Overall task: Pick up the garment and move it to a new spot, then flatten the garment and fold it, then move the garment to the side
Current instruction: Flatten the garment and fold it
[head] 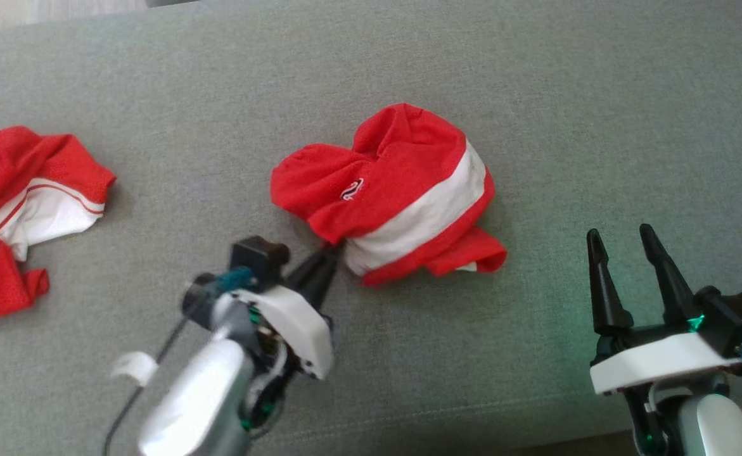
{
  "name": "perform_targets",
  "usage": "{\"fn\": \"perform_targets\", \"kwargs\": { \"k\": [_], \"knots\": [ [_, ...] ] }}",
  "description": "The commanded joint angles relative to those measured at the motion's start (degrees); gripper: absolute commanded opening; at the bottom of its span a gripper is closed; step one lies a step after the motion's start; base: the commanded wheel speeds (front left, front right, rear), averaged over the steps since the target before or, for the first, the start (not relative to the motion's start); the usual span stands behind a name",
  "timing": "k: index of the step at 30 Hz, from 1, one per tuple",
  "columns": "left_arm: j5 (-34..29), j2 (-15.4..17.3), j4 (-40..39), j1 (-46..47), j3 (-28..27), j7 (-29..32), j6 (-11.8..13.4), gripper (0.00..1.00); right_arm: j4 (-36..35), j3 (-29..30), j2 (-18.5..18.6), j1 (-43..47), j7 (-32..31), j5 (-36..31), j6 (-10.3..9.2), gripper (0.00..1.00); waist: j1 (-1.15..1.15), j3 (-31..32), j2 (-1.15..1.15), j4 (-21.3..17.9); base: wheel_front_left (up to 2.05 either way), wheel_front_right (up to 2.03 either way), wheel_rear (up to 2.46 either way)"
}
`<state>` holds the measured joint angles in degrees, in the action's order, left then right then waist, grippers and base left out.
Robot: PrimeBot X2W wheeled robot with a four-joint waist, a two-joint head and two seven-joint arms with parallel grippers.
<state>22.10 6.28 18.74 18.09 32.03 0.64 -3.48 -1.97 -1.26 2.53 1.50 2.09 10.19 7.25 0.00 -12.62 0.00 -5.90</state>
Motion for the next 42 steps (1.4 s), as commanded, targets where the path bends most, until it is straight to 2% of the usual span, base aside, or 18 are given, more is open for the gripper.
{"fn": "perform_targets", "kwargs": {
  "k": [1, 4, 8, 11, 14, 18, 19, 20, 23, 26, 27, 33, 36, 42],
  "knots": [
    [-0.41, 2.43, -3.65, 1.62, -3.35, -0.1, 0.91, 0.0, -1.57, -0.81, 0.35, -1.7, 0.63, 0.59, 0.24, 1.0, 0.0, 0.25, 0.0, 0.34, 0.0, 0.0, 0.0],
    [-1.03, 6.7, -8.68, -0.04, -5.31, 2.66, 2.88, 0.0, -1.29, -0.29, 0.35, -1.43, 0.74, 0.79, 0.24, 1.0, 0.0, 0.68, 0.0, 0.94, 0.0, 0.0, 0.0],
    [-2.12, 14.44, -16.5, -2.82, -9.35, 8.64, 6.12, 0.0, -0.93, -0.01, 0.35, -1.16, 0.82, 1.25, 0.24, 1.0, 0.0, 0.78, 0.0, 1.66, 0.0, 0.0, 0.0],
    [-1.96, 18.5, -20.25, -4.8, -12.15, 12.25, 7.9, 0.0, -0.58, -0.13, 0.35, -1.26, 0.97, 1.5, 0.24, 1.0, 0.0, 0.71, 0.0, 1.95, 0.0, 0.0, 0.0],
    [-0.69, 20.1, -20.74, -6.72, -13.73, 14.98, 8.96, 0.0, -0.16, -0.5, 0.34, -1.7, 1.06, 1.74, 0.24, 1.0, 0.0, 0.38, 0.0, 1.82, 0.0, 0.0, 0.0],
    [2.26, 18.4, -18.48, -8.4, -14.17, 14.76, 8.94, 0.02, 0.15, -1.0, 0.34, -2.33, 1.28, 1.94, 0.24, 1.0, 0.0, -0.28, 0.0, 1.29, 0.0, 0.0, 0.0],
    [2.89, 17.54, -17.75, -8.5, -14.37, 13.73, 8.99, 0.79, 0.19, -0.95, 0.34, -2.4, 1.33, 1.89, 0.24, 1.0, 0.0, -0.43, 0.0, 1.19, 0.0, 0.0, 0.0],
    [3.34, 16.76, -17.01, -8.55, -14.58, 12.52, 9.09, 1.0, 0.22, -0.83, 0.34, -2.44, 1.36, 1.77, 0.24, 1.0, 0.0, -0.5, 0.0, 1.1, 0.0, 0.0, 0.0],
    [4.44, 14.01, -15.87, -8.93, -15.7, 7.89, 10.13, 1.0, 0.0, -0.45, 0.34, -2.54, 1.21, 1.13, 0.24, 1.0, 0.0, -0.41, 0.0, 1.0, 0.0, 0.0, 0.0],
    [2.63, 12.28, -16.5, -9.12, -16.93, 1.15, 12.54, 1.0, -0.72, -0.03, 0.34, -2.77, 0.81, 0.15, 0.24, 1.0, 0.0, -0.11, 0.0, 1.28, 0.0, 0.0, 0.0],
    [2.63, 12.28, -16.5, -9.12, -16.93, 1.15, 12.54, 1.0, -0.72, -0.03, 0.34, -2.77, 0.81, 0.15, 0.24, 1.0, 0.0, -0.11, 0.0, 1.28, 0.0, 0.0, 0.0],
    [-2.35, 10.55, -18.55, -9.01, -17.4, -9.84, 16.32, 1.0, -2.59, 0.53, 0.34, -3.1, -0.46, -1.49, 0.24, 1.0, 0.0, 1.24, 0.0, 2.51, 0.0, 0.0, 0.0],
    [-5.31, 10.62, -19.71, -9.42, -17.08, -12.95, 17.96, 1.0, -3.34, 0.1, 0.34, -3.07, -1.14, -2.01, 0.24, 1.0, 0.0, 2.26, 0.0, 2.72, 0.0, 0.0, 0.0],
    [-8.13, 9.97, -21.6, -12.58, -15.52, -14.68, 19.57, 1.0, -4.59, -0.78, 0.34, -1.62, -2.31, -2.19, 0.24, 1.0, 0.0, 3.8, 0.0, 3.04, 0.0, 0.0, 0.0]
  ]
}}
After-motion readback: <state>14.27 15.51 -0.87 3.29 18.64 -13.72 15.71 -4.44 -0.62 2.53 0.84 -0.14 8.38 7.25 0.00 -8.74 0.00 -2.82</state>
